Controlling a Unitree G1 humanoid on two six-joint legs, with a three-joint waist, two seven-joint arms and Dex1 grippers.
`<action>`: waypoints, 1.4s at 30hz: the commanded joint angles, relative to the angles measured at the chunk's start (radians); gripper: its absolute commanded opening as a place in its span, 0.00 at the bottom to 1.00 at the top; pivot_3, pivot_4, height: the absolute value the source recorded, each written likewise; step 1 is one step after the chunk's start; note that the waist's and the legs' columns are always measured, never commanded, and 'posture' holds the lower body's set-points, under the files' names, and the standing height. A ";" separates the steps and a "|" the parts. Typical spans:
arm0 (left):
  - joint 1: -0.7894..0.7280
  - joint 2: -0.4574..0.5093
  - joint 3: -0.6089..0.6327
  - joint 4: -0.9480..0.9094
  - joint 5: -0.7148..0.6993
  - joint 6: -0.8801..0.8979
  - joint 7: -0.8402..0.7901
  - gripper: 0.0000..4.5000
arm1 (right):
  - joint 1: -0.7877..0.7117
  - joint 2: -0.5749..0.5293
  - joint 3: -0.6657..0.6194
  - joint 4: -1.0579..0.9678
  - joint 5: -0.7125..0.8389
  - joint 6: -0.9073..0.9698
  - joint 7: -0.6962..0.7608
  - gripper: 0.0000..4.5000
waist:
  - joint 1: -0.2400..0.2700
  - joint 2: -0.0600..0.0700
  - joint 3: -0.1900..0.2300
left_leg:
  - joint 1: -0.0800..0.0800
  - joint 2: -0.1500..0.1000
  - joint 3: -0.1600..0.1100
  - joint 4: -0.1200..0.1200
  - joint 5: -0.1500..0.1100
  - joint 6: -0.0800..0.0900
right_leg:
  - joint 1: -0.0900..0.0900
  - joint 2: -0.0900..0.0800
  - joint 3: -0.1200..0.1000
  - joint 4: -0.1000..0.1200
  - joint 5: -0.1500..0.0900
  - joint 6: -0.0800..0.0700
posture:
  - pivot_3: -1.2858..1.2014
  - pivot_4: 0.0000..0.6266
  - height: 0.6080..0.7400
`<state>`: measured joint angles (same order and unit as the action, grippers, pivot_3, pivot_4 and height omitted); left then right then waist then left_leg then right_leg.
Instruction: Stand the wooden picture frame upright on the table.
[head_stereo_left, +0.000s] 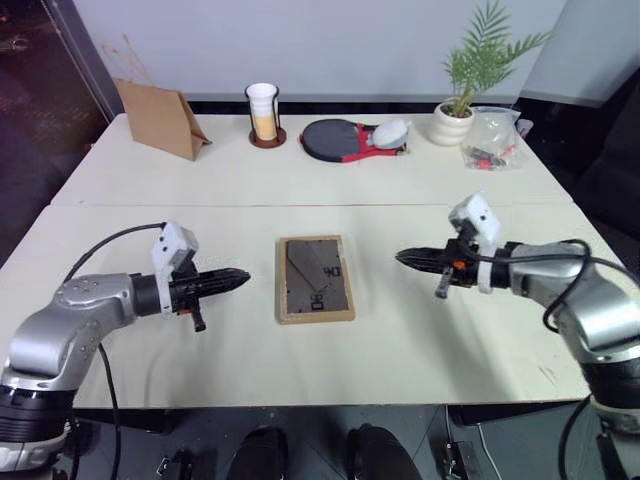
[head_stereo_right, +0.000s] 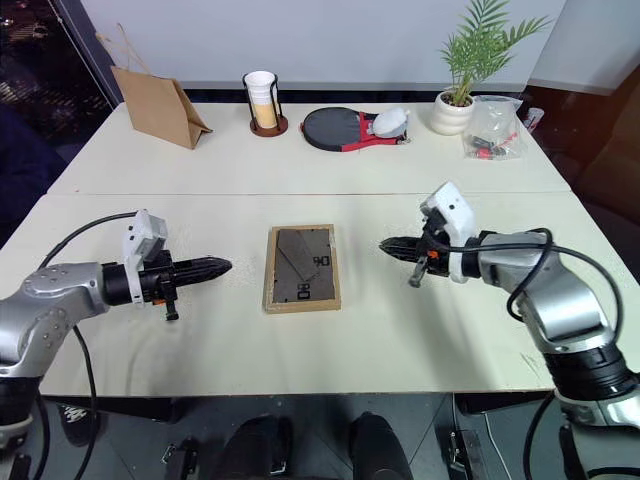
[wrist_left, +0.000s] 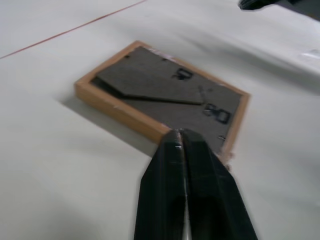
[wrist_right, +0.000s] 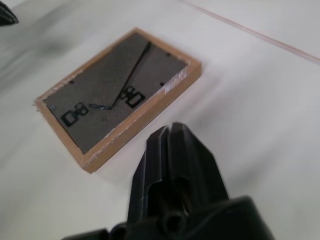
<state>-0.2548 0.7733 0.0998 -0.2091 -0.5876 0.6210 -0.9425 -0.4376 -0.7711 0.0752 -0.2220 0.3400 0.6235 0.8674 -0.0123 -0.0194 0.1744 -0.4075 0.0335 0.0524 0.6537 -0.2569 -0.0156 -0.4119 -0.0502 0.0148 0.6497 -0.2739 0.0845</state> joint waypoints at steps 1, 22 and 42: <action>-0.047 -0.061 -0.056 0.055 0.104 -0.057 0.090 0.01 | -0.043 0.064 0.065 0.055 -0.086 -0.025 -0.075 0.00 | 0.000 0.000 0.000 | 0.000 0.000 0.000 0.000 0.000 0.000 | 0.000 0.000 0.000 0.000 0.000 0.000 | 0.52 0.24 1.00; 0.010 -0.151 -0.188 0.049 0.233 -0.047 0.084 0.01 | -0.027 0.316 0.279 0.099 -0.251 0.015 -0.149 0.00 | -0.006 0.000 -0.001 | -0.001 0.003 0.000 0.005 0.000 0.001 | -0.001 0.001 0.000 0.004 0.000 0.000 | 0.52 0.24 1.00; -0.015 -0.100 0.081 0.049 -0.080 0.345 0.067 0.53 | -0.004 0.185 0.225 0.002 -0.281 0.041 -0.118 0.00 | 0.001 0.000 -0.001 | -0.001 0.002 -0.001 0.005 -0.001 0.001 | 0.000 0.000 -0.001 0.004 0.000 0.000 | 0.52 0.24 1.00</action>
<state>-0.2475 0.6864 0.1325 -0.1368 -0.5666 0.8707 -0.8725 -0.4341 -0.5768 0.3197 -0.1822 0.0563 0.6712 0.7427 -0.0113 -0.0198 0.1730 -0.4083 0.0355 0.0514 0.6600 -0.2578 -0.0142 -0.4110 -0.0503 0.0135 0.6533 -0.2738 0.0846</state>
